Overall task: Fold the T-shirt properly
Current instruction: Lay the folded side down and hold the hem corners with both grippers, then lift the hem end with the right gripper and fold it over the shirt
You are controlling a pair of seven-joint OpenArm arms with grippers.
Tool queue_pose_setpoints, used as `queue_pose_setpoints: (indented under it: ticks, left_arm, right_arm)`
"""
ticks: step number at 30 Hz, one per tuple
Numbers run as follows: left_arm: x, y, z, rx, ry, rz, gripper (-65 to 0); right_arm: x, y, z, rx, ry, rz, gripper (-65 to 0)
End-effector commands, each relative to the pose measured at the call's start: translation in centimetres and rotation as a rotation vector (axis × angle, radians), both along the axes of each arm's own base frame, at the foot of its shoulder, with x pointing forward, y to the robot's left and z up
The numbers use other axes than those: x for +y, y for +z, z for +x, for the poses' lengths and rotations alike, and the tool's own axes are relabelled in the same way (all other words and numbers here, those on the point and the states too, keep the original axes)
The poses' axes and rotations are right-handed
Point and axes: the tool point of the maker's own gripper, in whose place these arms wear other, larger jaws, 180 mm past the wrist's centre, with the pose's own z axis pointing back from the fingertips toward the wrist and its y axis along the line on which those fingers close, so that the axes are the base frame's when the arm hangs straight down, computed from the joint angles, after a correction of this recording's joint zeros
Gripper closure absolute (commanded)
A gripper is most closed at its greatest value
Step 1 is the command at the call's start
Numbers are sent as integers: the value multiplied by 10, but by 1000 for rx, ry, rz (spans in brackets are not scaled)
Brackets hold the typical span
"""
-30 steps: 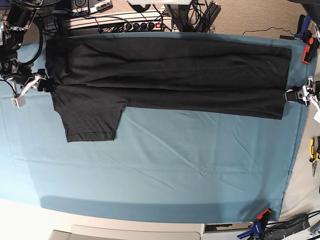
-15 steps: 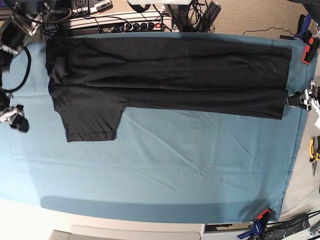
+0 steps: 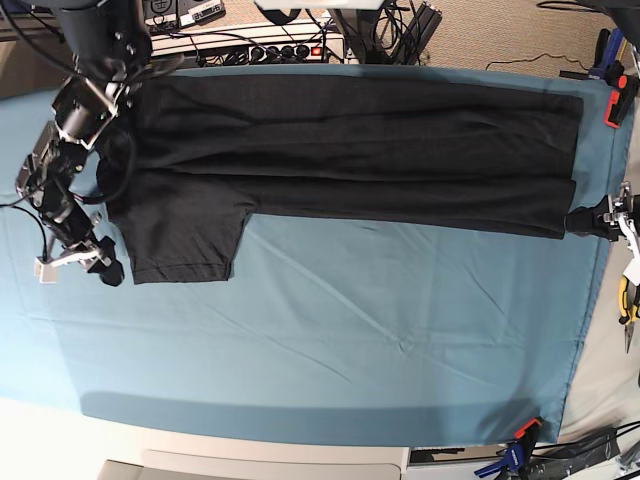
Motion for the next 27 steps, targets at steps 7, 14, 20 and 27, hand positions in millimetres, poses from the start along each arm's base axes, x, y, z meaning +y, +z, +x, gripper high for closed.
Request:
queue_pose_setpoints:
  ticks: [7, 14, 20, 27]
  left_arm:
    - [9, 18, 10, -58, 10, 12, -256]
    - [7, 17, 11, -57, 8, 6, -256]
    - [7, 17, 11, -57, 8, 6, -256]
    - [7, 17, 11, -58, 8, 6, -256]
  right_arm:
    - [13, 7, 27, -31, 5, 116, -262]
    - [34, -19, 15, 73, 69, 114, -262]
    - [34, -24, 11, 85, 69, 112, -251]
    - [34, -28, 7, 99, 72, 114, 0]
